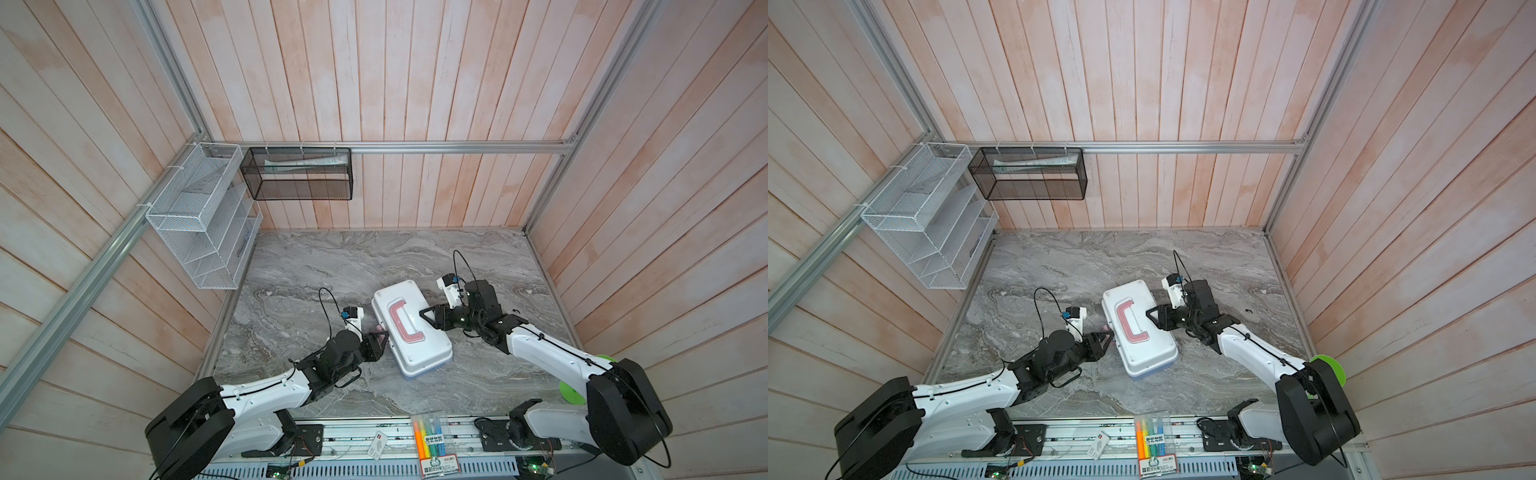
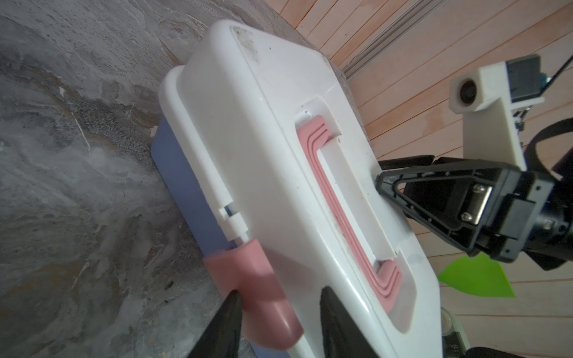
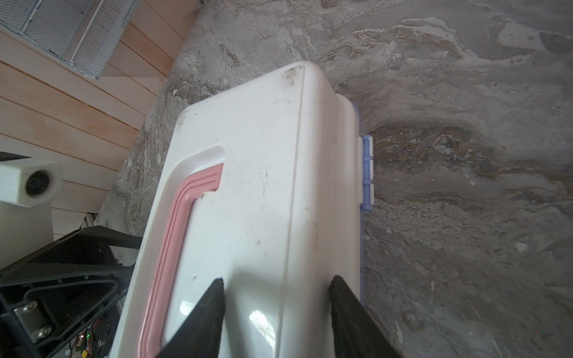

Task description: Pack the tool kit

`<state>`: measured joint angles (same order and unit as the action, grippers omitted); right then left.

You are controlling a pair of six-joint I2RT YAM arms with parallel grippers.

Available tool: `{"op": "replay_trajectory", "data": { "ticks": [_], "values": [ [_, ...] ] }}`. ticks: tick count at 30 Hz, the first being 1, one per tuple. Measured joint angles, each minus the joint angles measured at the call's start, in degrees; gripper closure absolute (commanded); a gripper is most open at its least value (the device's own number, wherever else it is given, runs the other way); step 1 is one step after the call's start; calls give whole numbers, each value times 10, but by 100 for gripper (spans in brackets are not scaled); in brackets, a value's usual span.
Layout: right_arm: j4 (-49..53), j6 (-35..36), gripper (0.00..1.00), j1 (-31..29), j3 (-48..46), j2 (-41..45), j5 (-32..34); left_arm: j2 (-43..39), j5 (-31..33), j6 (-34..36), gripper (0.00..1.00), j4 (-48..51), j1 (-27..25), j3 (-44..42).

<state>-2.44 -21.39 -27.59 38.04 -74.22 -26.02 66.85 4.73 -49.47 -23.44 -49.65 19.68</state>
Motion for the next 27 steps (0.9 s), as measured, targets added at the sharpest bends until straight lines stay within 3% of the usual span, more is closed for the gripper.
{"op": "replay_trajectory", "data": {
  "ticks": [21, 27],
  "values": [
    [0, 0, 49, 0, 0, 0, 0, -31, -2, -13, 76, -15, 0, -21],
    [-1, 0, 49, 0, 2, -4, 0, -35, -2, -14, 77, -19, 0, -27]
  ]
}}
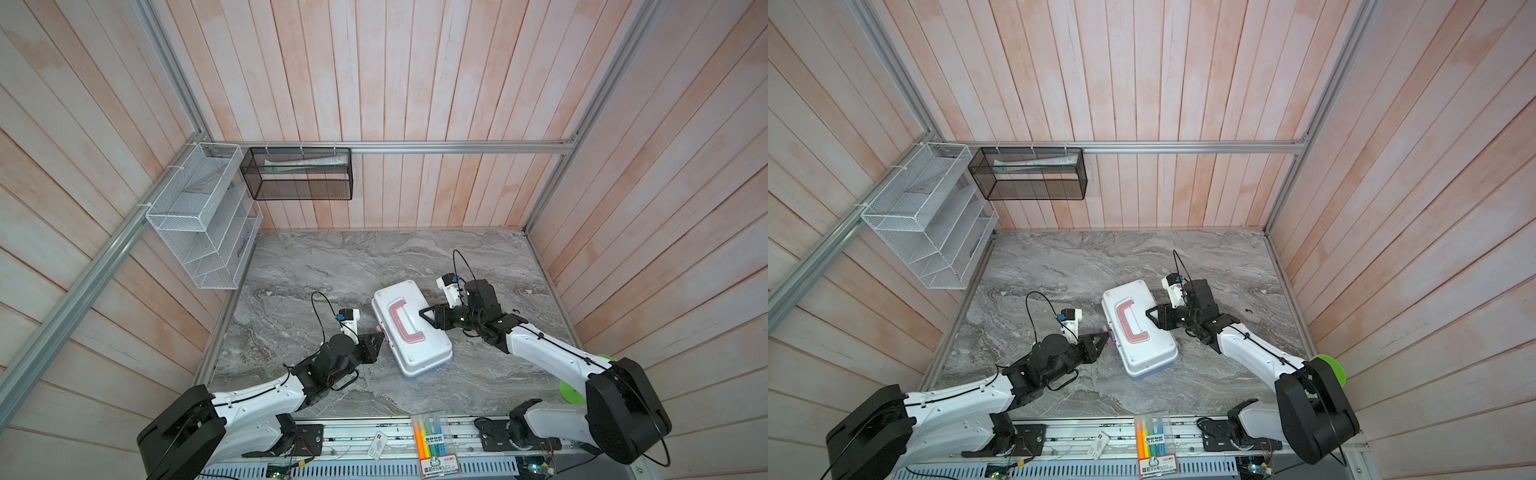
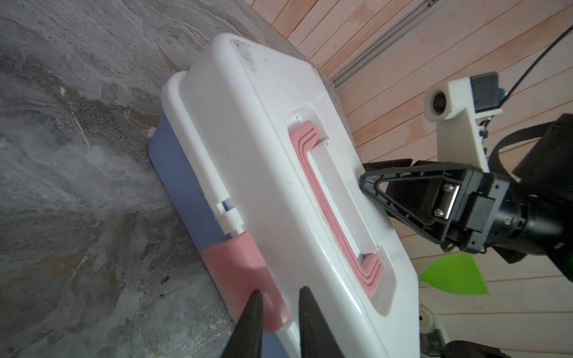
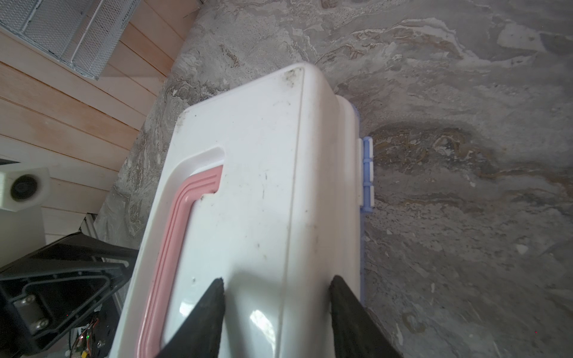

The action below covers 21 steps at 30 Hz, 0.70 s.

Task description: Pack the tool kit

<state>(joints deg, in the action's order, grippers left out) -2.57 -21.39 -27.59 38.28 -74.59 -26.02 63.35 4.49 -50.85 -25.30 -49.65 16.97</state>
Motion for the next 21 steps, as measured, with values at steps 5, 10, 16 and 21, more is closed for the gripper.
{"op": "replay_trajectory", "data": {
  "ticks": [5, 10, 16, 21],
  "values": [
    [-3, 0, 49, 0, 0, -2, 0, 0, 0, 0, 82, 0, 0, -1],
    [-5, 0, 49, 0, 0, -3, 0, 0, 0, -1, 88, 0, 0, -1],
    [-5, 0, 49, 0, 0, -4, 0, 7, -3, 3, 97, 0, 0, 0],
    [-8, 0, 49, 0, 0, -6, 0, 21, -11, 3, 99, 0, 0, 3]
  ]
}}
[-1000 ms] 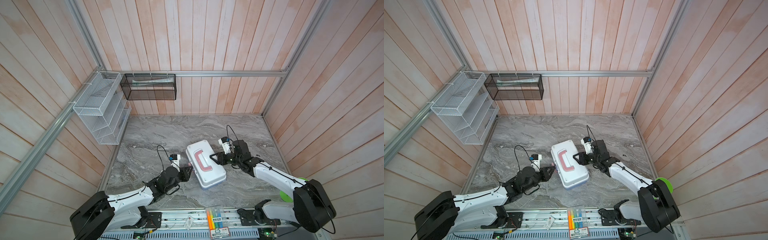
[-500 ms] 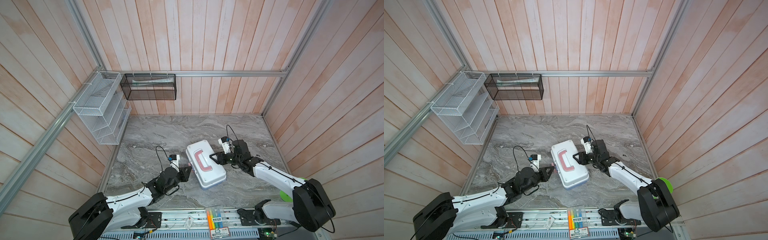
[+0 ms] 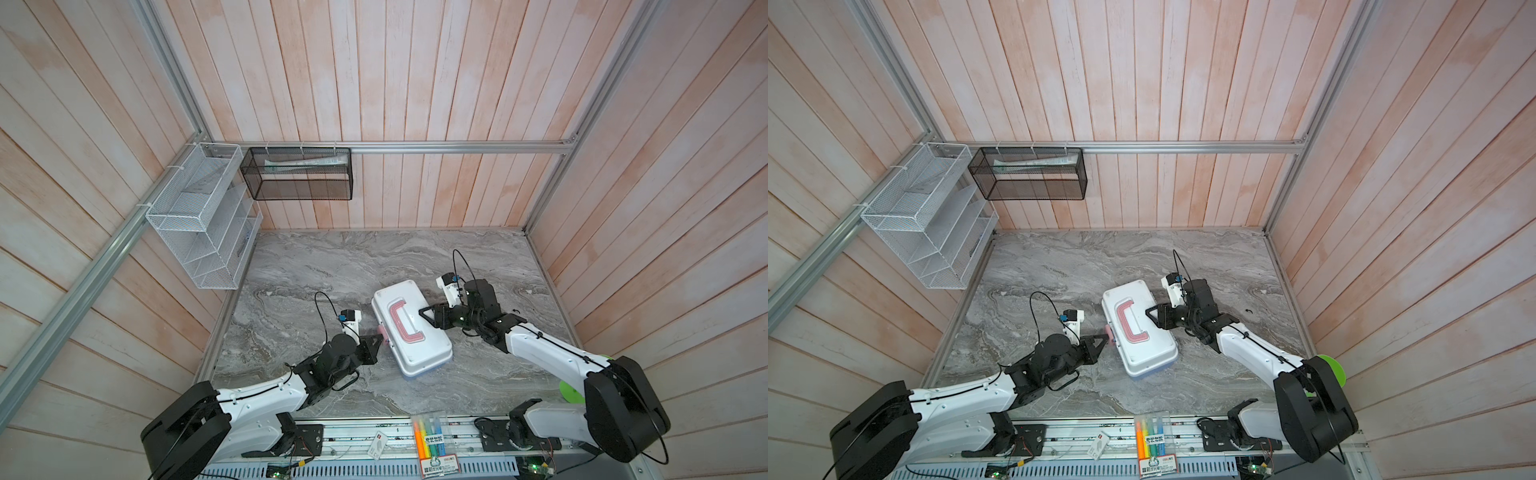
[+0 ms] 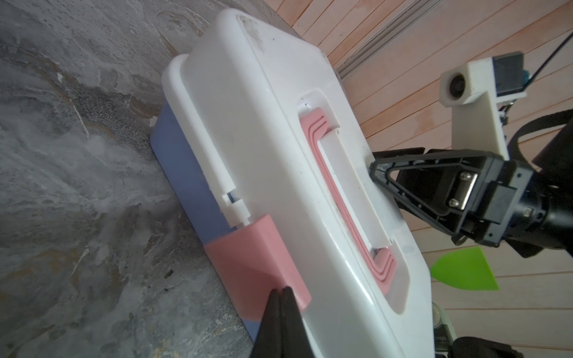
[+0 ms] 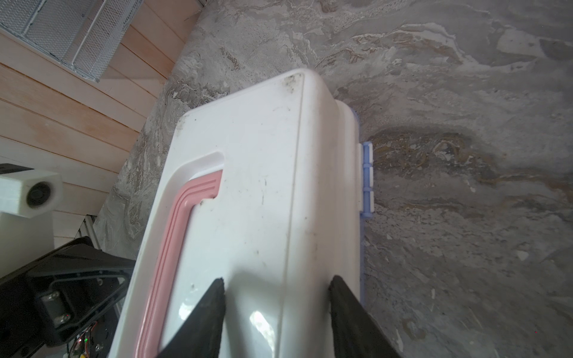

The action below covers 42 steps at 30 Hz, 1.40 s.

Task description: Pack the tool kit

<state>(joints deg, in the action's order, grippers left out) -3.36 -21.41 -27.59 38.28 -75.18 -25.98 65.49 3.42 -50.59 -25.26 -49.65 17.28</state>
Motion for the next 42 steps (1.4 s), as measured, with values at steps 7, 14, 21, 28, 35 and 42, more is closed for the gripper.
{"op": "replay_trajectory", "data": {
  "ticks": [7, 14, 21, 28, 35, 42],
  "values": [
    [-3, 0, 50, 0, 0, -2, 0, 10, -2, 1, 100, 4, 0, 12],
    [-5, 0, 49, 0, 0, -3, 0, 22, -2, 2, 100, 13, 0, 24],
    [-6, 0, 50, 0, 0, -3, 0, 41, -2, 2, 100, 28, 0, 36],
    [-7, 0, 50, 0, 0, -4, 0, 46, -5, 4, 100, 34, 0, 47],
    [-8, 0, 50, 0, 0, -4, 0, 50, -4, 4, 100, 41, 0, 48],
    [-7, 0, 50, 0, 0, -3, 1, -10, 49, 21, 99, 165, 3, 76]
  ]
}}
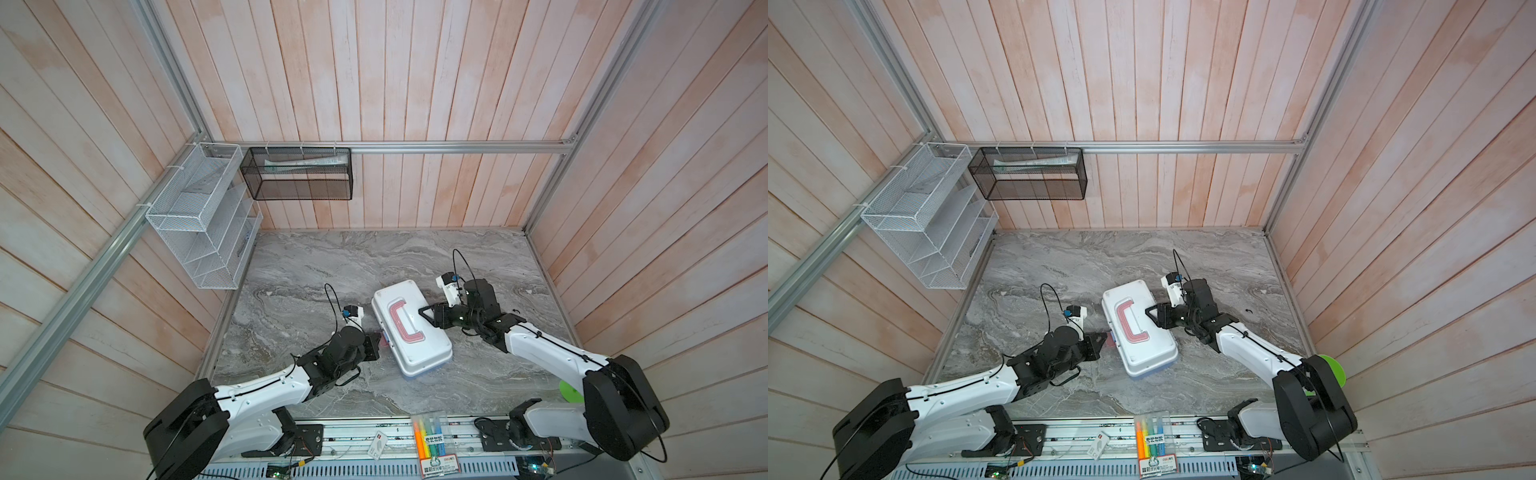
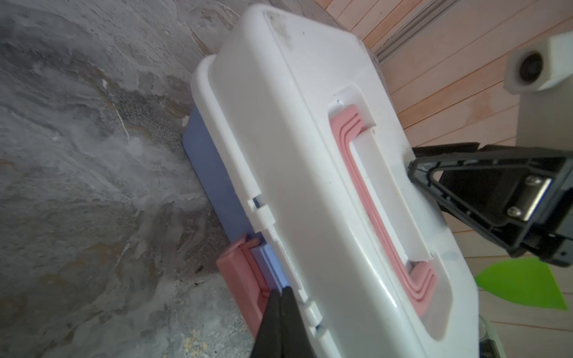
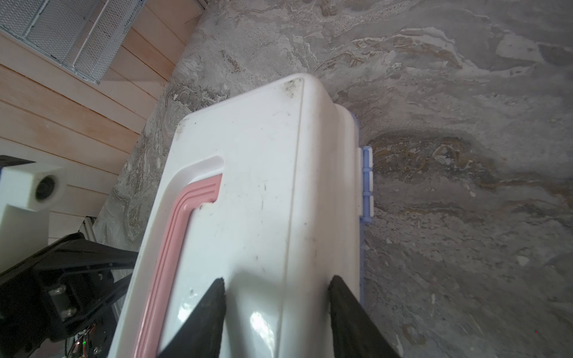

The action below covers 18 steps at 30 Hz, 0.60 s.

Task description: Pack the tool kit

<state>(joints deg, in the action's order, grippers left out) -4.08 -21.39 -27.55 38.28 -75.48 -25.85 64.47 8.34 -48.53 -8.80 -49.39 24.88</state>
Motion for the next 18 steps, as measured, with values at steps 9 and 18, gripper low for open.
{"op": "replay_trajectory", "data": {
  "ticks": [9, 18],
  "values": [
    [0, 0, 50, 0, 0, 0, 0, -9, 26, -2, 100, 42, 6, -11],
    [0, 0, 50, 0, 0, 0, 0, 68, 8, 9, 100, 39, 6, -7]
  ]
}}
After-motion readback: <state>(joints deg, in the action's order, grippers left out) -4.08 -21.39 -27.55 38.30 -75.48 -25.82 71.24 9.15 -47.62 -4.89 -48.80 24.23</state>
